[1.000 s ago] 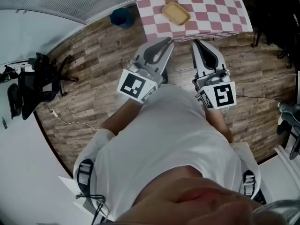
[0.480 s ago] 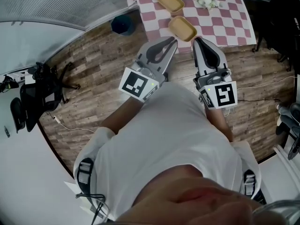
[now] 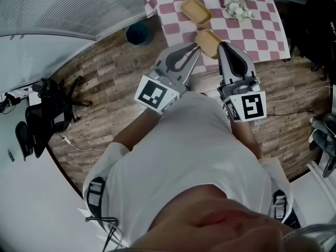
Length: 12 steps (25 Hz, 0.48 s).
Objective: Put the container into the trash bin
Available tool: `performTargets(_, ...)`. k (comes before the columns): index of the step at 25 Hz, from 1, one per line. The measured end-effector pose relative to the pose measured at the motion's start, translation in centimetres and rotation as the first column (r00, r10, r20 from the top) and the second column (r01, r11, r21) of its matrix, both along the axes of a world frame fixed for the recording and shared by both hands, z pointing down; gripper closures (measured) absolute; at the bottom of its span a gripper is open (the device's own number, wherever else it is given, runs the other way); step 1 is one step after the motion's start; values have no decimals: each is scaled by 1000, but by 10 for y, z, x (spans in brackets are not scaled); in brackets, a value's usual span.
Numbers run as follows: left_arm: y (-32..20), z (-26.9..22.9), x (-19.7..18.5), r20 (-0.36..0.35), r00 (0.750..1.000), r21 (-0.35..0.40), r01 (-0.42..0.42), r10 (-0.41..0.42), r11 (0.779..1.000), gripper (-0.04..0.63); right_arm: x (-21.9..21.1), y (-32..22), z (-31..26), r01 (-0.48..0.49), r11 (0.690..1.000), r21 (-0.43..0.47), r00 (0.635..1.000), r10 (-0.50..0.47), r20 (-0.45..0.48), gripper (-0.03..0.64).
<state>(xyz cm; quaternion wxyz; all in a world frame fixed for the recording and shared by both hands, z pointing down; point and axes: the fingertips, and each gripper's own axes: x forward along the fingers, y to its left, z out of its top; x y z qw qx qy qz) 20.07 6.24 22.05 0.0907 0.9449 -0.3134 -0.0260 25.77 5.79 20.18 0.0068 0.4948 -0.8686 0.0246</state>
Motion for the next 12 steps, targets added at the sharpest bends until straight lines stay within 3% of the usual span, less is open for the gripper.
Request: performTargets(12,-27,9,-9,2,1000,-14,-26,26,1000,540,-16,-23,12,-2,1000,-28,1000,2,1,583)
